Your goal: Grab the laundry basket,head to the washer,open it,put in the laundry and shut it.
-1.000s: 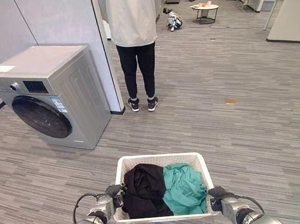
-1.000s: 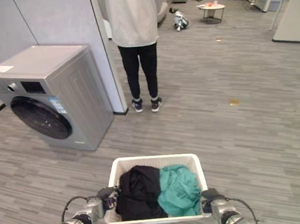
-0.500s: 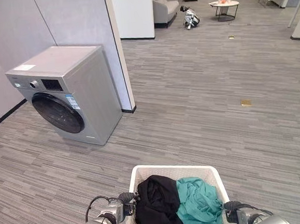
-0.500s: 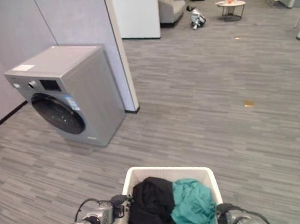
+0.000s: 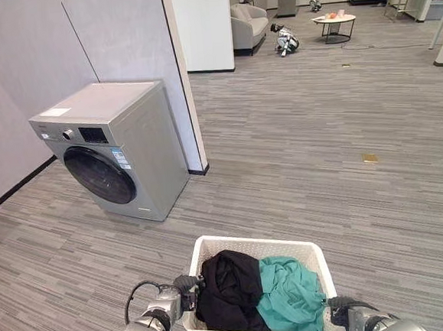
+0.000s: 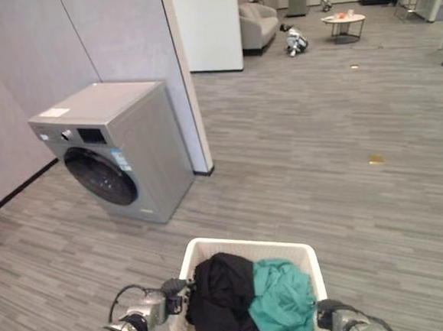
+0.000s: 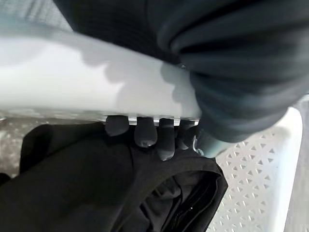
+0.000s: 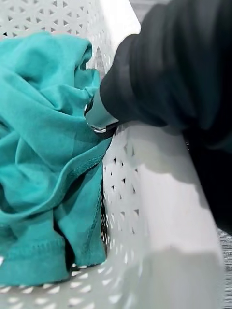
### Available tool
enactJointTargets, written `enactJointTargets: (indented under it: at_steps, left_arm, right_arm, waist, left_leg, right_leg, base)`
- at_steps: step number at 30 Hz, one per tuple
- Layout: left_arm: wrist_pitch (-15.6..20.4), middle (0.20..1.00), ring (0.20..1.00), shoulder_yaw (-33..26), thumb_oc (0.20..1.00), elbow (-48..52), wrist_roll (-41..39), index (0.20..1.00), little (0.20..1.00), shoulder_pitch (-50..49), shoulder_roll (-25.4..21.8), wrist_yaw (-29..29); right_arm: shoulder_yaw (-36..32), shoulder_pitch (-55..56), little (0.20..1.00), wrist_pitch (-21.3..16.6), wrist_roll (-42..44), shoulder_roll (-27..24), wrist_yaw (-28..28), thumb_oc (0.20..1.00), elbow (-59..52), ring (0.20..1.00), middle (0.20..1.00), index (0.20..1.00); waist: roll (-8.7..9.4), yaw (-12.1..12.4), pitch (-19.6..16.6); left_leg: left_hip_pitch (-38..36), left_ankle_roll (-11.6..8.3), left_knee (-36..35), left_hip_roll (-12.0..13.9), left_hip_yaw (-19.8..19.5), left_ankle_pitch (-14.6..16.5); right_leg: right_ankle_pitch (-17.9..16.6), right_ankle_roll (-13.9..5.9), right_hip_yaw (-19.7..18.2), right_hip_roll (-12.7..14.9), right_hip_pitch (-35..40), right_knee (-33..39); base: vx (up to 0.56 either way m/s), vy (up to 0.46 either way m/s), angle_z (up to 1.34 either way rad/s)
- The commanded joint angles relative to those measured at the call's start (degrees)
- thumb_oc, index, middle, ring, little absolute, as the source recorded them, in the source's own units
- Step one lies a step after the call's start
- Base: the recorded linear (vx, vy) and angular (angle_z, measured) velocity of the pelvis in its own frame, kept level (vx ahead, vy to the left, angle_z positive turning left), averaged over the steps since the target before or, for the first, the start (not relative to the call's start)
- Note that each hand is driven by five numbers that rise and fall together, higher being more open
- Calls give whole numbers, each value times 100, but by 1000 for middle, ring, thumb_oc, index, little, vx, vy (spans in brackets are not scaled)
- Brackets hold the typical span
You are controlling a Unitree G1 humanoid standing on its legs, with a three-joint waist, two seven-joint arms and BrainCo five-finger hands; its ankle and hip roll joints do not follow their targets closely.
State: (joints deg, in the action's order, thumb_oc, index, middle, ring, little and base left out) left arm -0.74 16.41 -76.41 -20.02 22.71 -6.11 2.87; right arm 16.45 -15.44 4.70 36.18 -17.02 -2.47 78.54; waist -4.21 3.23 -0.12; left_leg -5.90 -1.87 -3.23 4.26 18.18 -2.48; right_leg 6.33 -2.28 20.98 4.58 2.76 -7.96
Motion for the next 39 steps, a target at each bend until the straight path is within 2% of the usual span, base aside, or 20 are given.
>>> enactJointTargets:
  at_steps: [1, 7, 11, 14, 21, 29, 31, 32, 34, 35, 36, 37, 39]
  left_arm:
    - [77, 200, 200, 20, 200, -601, -135, 200, 200, 63, 79, -108]
    - [146, 200, 200, 4, 200, -518, -327, 200, 200, 43, 150, -298]
    - [382, 200, 200, -10, 200, -159, -537, 200, 200, 46, 138, -566]
    - [427, 200, 200, -18, 200, -83, -590, 200, 200, 64, 139, -592]
    - [388, 200, 200, 23, 200, -115, -485, 200, 200, 190, -17, -560]
    - [278, 200, 200, 40, 200, -224, -379, 200, 200, 563, -348, -493]
    - [287, 200, 200, 139, 200, -150, -389, 200, 200, 781, -467, -498]
    - [288, 200, 200, 185, 200, -113, -356, 200, 200, 864, -484, -504]
    - [293, 200, 200, 240, 200, -40, -357, 200, 200, 962, -472, -516]
    - [298, 200, 200, 263, 200, -38, -302, 200, 200, 1035, -448, -524]
    - [299, 200, 200, 256, 200, -43, -299, 200, 200, 1045, -446, -524]
    - [292, 200, 200, 277, 200, -13, -301, 200, 200, 1077, -446, -513]
    - [270, 200, 200, 315, 200, -50, -236, 200, 200, 1126, -412, -480]
  right_arm:
    - [-1166, -998, 200, -932, 2139, 376, 221, 200, -463, 200, 200, 200]
    - [-1166, -1021, 200, -1190, 2322, 518, 10, 200, -947, 200, 200, 200]
    - [-953, -932, 200, -1406, 1607, 399, -161, 200, -1671, 200, 200, 200]
    - [-865, -954, 200, -1410, 1470, 335, -154, 200, -1729, 200, 200, 200]
    - [-53, -1284, 200, -1057, 521, 160, 85, 200, -1890, 200, 200, 200]
    - [381, -2050, 200, -764, 357, 215, 205, 200, -1681, 200, 200, 200]
    - [437, -2356, 200, -781, 371, 230, 170, 200, -1663, 200, 200, 200]
    - [441, -2440, 200, -800, 346, 176, 133, 200, -1724, 200, 200, 200]
    - [421, -2571, 200, -799, 374, 82, 104, 200, -1743, 200, 200, 200]
    - [391, -2621, 200, -826, 376, 37, 81, 200, -1770, 200, 200, 200]
    - [393, -2628, 200, -825, 376, 35, 79, 200, -1770, 200, 200, 200]
    - [390, -2649, 200, -811, 385, 10, 58, 200, -1749, 200, 200, 200]
    - [374, -2700, 200, -740, 298, 86, 93, 200, -1580, 200, 200, 200]
  waist:
    - [395, 16, -73]
    - [386, 15, -55]
    - [402, 17, 0]
    - [426, 31, 27]
    - [537, 121, 86]
    - [687, 188, 178]
    - [812, 256, 317]
    - [852, 211, 373]
    - [865, 160, 469]
    - [850, 34, 484]
    - [848, 25, 481]
    - [818, -6, 469]
    - [714, 2, 424]
  left_leg:
    - [-230, -102, -150, -201, 37, 94]
    - [-234, -105, -139, -199, 62, 91]
    - [-178, -124, -138, -186, 19, 45]
    - [-148, -131, -130, -183, -17, 29]
    - [-56, -185, -38, -145, -69, -16]
    - [31, -258, -43, -45, -150, -135]
    - [226, -329, -45, 31, -201, -295]
    - [305, -393, -48, 120, -59, -299]
    - [537, -391, 46, 204, 233, -397]
    - [596, -395, 47, 330, 735, -496]
    - [608, -395, 45, 330, 729, -503]
    - [609, -370, -5, 349, 896, -499]
    - [622, -311, -81, 250, 988, -484]
  right_leg:
    - [-1104, -491, 370, 223, 356, 992]
    - [-1065, -476, 356, 207, 343, 940]
    - [-1053, -470, 417, 214, 307, 897]
    - [-1055, -468, 435, 221, 298, 886]
    - [-1061, -439, 566, 211, 336, 916]
    - [-1065, -387, 650, 109, 339, 976]
    - [-1080, -374, 887, 120, 325, 967]
    - [-1030, -447, 1005, 141, 334, 949]
    - [-1053, -463, 1249, 236, 289, 920]
    - [-1067, -481, 1454, 296, 262, 873]
    - [-1064, -481, 1461, 298, 250, 866]
    - [-1042, -490, 1549, 321, 218, 823]
    - [-989, -490, 1745, 383, 257, 779]
  base:
    - [0, 0, 0]
    - [2, 1, -1]
    - [-1, 0, -1]
    - [0, 0, 0]
    - [-14, -19, 6]
    - [-43, -35, 12]
    - [-123, -62, 20]
    - [-141, -22, 50]
    - [-152, 38, 105]
    - [-113, 53, 122]
    - [-89, 70, 100]
    - [-32, 109, 105]
    - [-2, 160, 92]
